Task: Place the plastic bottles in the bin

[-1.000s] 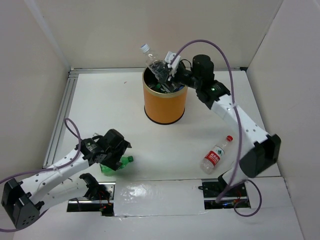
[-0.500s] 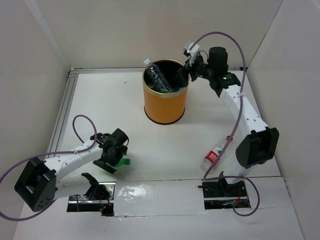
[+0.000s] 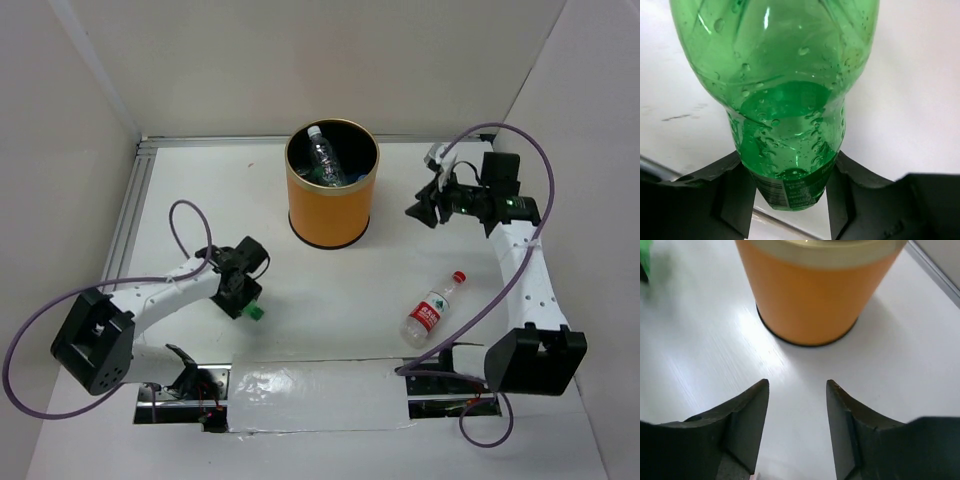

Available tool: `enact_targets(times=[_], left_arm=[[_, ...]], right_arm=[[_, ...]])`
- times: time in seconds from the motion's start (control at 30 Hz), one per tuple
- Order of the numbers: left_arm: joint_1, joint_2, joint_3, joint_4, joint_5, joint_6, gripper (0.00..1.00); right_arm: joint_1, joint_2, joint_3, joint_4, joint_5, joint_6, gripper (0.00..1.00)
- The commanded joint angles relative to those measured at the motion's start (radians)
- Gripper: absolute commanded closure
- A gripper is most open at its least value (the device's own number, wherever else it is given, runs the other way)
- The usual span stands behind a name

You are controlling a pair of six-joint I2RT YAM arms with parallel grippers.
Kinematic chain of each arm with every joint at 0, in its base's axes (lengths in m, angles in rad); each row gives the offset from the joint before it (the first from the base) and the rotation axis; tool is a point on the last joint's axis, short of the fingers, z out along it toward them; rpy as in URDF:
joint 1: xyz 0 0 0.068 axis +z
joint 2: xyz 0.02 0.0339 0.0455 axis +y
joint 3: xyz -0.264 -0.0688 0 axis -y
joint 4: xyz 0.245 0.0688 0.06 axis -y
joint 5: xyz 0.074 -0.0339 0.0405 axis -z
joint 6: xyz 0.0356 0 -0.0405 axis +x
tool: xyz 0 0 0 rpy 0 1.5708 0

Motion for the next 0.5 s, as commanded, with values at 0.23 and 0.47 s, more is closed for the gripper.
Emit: enact_targets(times=[0.23, 0.47], left_arm=[[-0.172, -0.115, 0.561, 0.401, -0.217, 0.848, 1.00], [-0.172, 0.163, 0.845, 0.770, -0.182, 1.279, 1.00]], right_arm=[[-0.180, -0.151, -0.165, -0.397, 0.153, -0.670, 0.11], [-0.189, 0.042, -0.074, -0.383, 0.389, -0.280, 0.35]])
